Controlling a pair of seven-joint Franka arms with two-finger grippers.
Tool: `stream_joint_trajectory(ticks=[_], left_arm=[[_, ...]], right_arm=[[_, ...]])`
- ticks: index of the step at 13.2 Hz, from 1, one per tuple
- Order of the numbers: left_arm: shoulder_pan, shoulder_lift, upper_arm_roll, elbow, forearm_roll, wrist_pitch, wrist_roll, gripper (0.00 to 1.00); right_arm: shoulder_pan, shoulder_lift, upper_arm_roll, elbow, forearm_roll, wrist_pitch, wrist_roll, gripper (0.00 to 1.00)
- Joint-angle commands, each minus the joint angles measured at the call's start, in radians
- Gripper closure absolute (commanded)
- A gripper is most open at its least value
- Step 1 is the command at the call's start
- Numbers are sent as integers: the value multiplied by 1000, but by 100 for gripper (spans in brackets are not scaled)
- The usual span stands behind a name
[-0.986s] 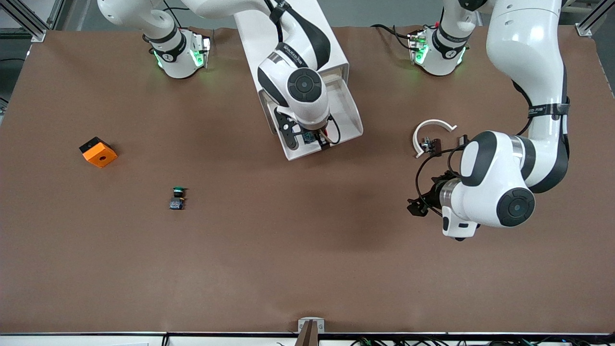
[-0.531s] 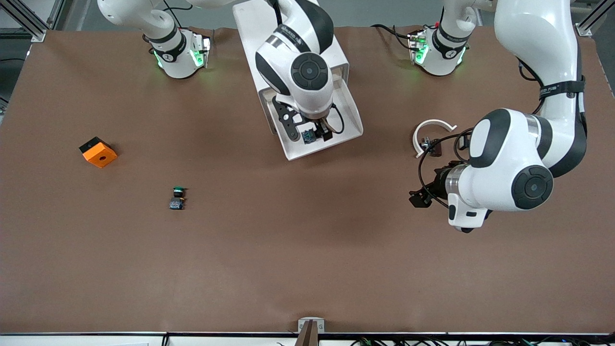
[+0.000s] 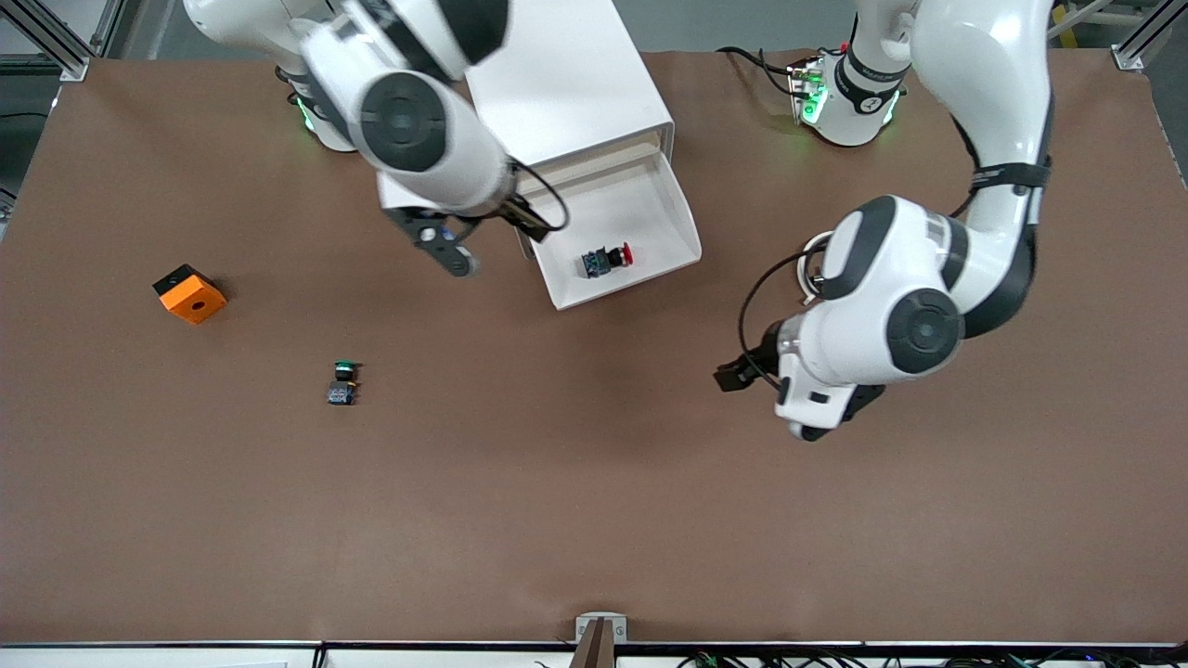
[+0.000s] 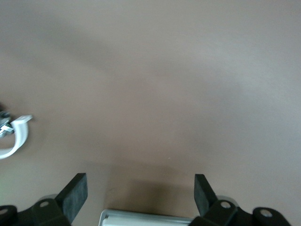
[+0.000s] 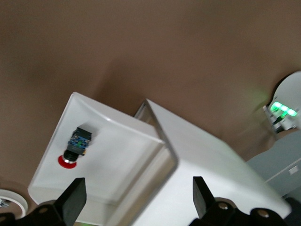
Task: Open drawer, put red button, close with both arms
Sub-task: 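Withdraw the right gripper while the left gripper reaches the drawer front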
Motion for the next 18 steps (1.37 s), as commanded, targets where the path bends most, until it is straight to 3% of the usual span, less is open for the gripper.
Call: stream_joint_trajectory(ticks=[1,4,8,12,18], left_arm=[[-52,-9,1,-72,50,96,44,0],[-125,-21,-3,-170,82,175,56,0],[-227,-18,-5,-258,87,253,55,0],[-248,-102,-49,-506,84,518,51,0],[-246,-111,-94,-516,82,485,38,0]], right_arm=[[-92,-116,8,-91,-10,-32,-270,0],[-217,-214,7,-198,-50,-14,-609,0],[-324,-303,7,-332,-104,47,-856,0],[-401,-429,7,-533,-181,195,-1071,0],[-475,-472,7,-579,-233,232,-1199,0]])
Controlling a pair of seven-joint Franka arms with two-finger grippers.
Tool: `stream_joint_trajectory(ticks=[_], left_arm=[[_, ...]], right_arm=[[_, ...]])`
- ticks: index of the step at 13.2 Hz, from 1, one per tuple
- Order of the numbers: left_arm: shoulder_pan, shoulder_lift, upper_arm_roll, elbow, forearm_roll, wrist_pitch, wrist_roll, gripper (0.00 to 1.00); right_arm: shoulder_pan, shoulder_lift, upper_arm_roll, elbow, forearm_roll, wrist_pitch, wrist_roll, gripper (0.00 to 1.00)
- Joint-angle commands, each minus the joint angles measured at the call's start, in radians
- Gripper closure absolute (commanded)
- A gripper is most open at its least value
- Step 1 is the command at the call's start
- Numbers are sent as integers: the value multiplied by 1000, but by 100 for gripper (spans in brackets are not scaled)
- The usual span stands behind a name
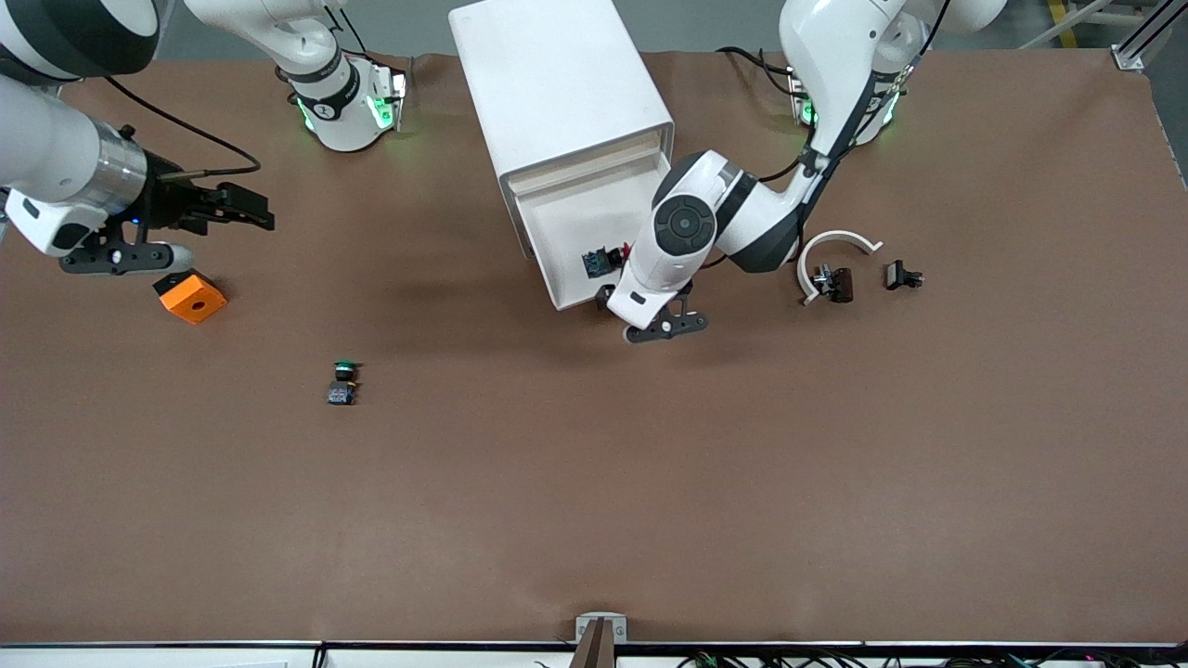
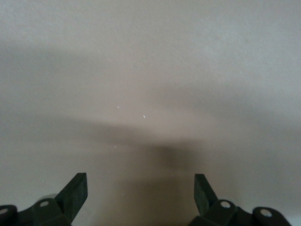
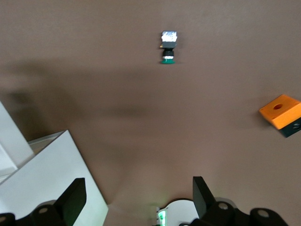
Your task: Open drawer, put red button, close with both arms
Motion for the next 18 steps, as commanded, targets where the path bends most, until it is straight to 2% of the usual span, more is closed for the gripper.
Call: stream_joint_trajectory(ticks=[1,5,7,13,16,18], left_arm=[[11,-50,-21,-38,17,-23,-2,0],[8,-52,-21,-27,9,-33,-1,0],[6,-55,-43,-36,6,-37,-4,0],[6,-33,-95,-36,5,-57,-53,0],[6,-27,-130,-38,5,-63,-79,0],[6,-16,-161,-38,5,-63,-105,0]], right_arm=[[-36,-87,18,-94,-36,64,-60,0],[-63,-185,18,-230,-56,166,-97,0],[-62,-219,19,-254,-69,187,-96,0],[-92,-210,19,-109,-69,94,-82,0],[-115,-155,18,1,-69,25,-80,0],[-115,-129,18,29,-78,-7,-82,0]])
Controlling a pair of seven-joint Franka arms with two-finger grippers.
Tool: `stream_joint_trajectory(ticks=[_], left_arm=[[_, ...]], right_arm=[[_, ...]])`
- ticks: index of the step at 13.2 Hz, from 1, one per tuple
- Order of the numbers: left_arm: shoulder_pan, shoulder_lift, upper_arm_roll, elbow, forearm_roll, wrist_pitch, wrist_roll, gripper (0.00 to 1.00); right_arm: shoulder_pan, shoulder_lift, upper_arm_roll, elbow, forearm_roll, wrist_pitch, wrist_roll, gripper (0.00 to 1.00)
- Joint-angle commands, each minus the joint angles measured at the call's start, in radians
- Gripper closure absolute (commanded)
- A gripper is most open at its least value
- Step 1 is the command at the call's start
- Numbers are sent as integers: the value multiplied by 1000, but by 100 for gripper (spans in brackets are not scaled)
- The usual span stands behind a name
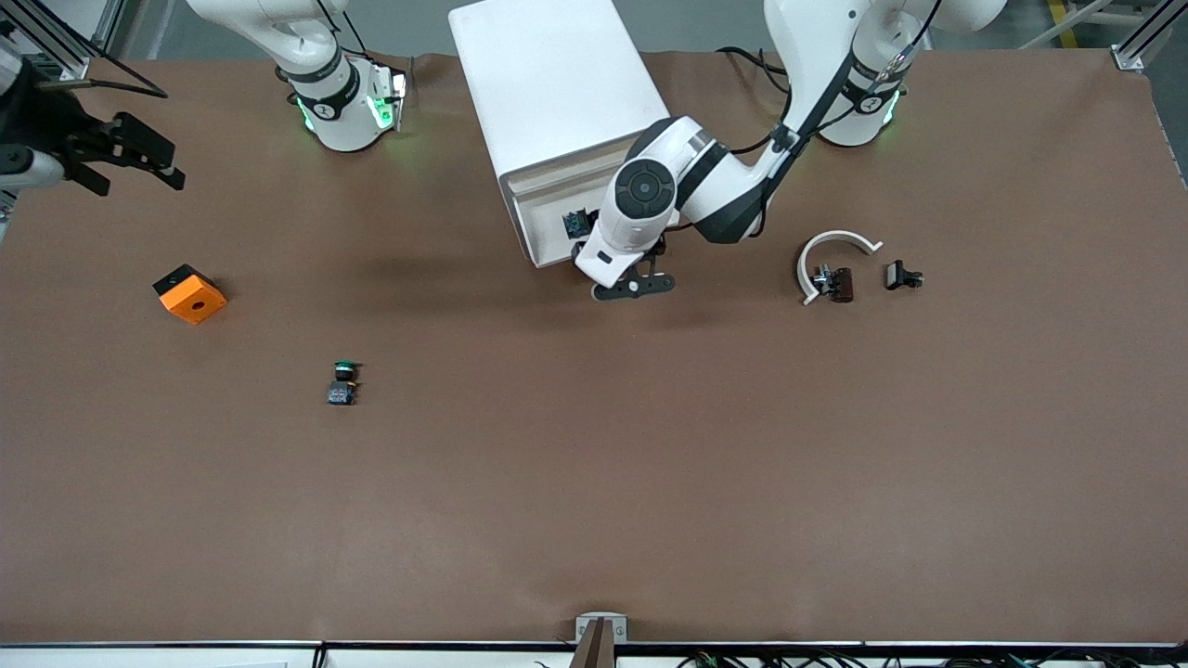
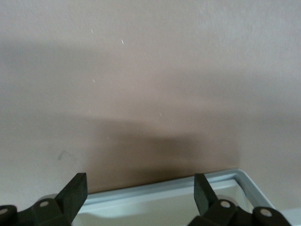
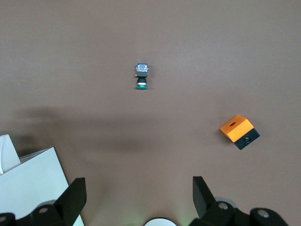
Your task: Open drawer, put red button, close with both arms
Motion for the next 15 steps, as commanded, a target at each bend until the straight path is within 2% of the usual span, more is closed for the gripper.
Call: stream_joint_trajectory(ticks=[1,5,10,13,15], left_arm=[[3,7,-48,-4,5,-8,-42,0],[2,16,-117,-5,5,-10,-117,0],[2,28,-165,-2,-4,-34,-171,0],[9,27,-166,7,-37,-34,-186,0],[51,33,-151,45,-34,-34,-182,0]], right_arm=[[-29,55,14,86,-43,-46,2,0],[-53,63,15,118,-37,-39,4,0],[-53,85,17,126,-46,-37,-3,0],[-108,101,25,163,-35,-37,-9,0],[-110,115,25,183,-37,-39,-10,0]])
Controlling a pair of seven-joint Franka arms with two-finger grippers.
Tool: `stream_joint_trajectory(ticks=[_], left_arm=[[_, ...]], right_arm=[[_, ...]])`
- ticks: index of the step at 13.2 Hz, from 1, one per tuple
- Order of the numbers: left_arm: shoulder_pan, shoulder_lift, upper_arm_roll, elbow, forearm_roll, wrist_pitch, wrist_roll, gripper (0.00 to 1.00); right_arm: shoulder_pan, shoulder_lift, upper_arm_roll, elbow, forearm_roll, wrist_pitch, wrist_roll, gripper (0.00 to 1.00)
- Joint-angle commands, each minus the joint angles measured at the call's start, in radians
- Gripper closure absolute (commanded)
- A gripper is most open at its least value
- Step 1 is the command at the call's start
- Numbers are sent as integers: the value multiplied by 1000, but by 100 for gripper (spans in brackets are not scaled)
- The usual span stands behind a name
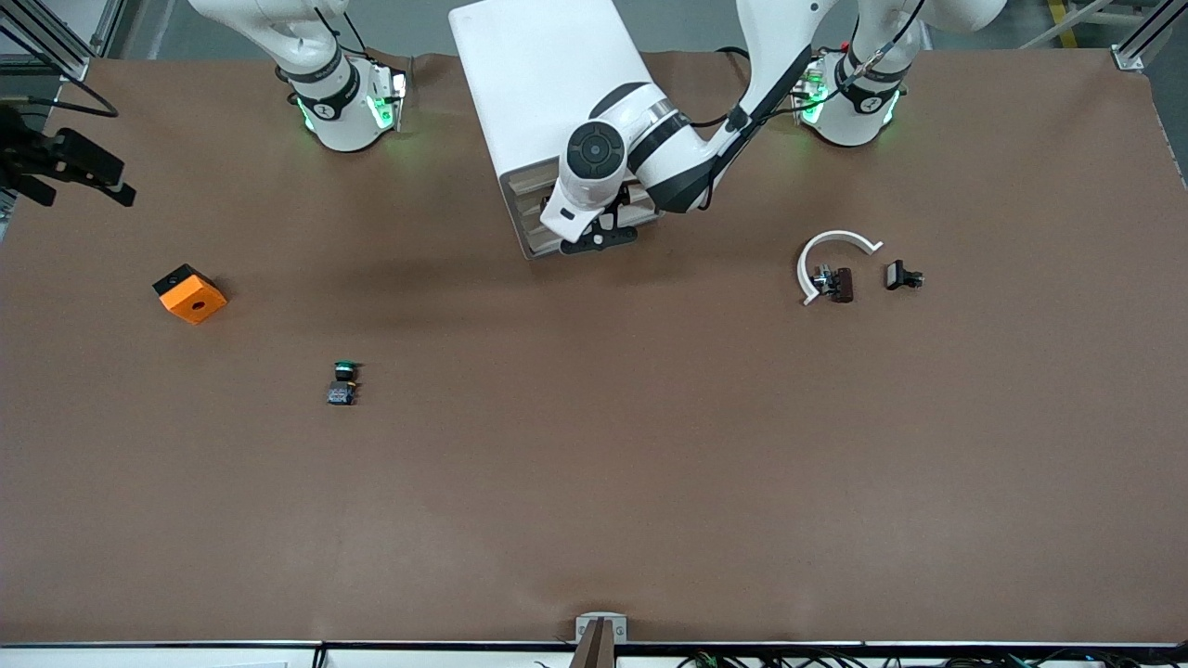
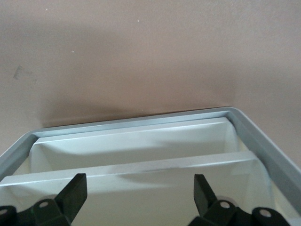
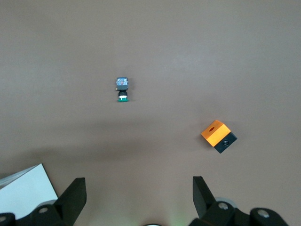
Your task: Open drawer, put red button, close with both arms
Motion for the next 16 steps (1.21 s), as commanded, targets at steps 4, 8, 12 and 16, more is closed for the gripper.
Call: stream_joint_trajectory(ticks=[4,8,12,16], left_arm=[[169,36,84,131,108,-14,44,0],[349,-10,84,151,186,-28,78,0],[475,-83,84,275,350,-327,95,0],[623,-118,68,421,372,-466,260,0]], right_arm=[[17,35,16,53,-16,-21,-6,0],[40,38,16,54,-19,-18,-2,0],[37,52,16,54,-22,-20,-2,0],[52,64,19,54,-88,-27,-3,0]])
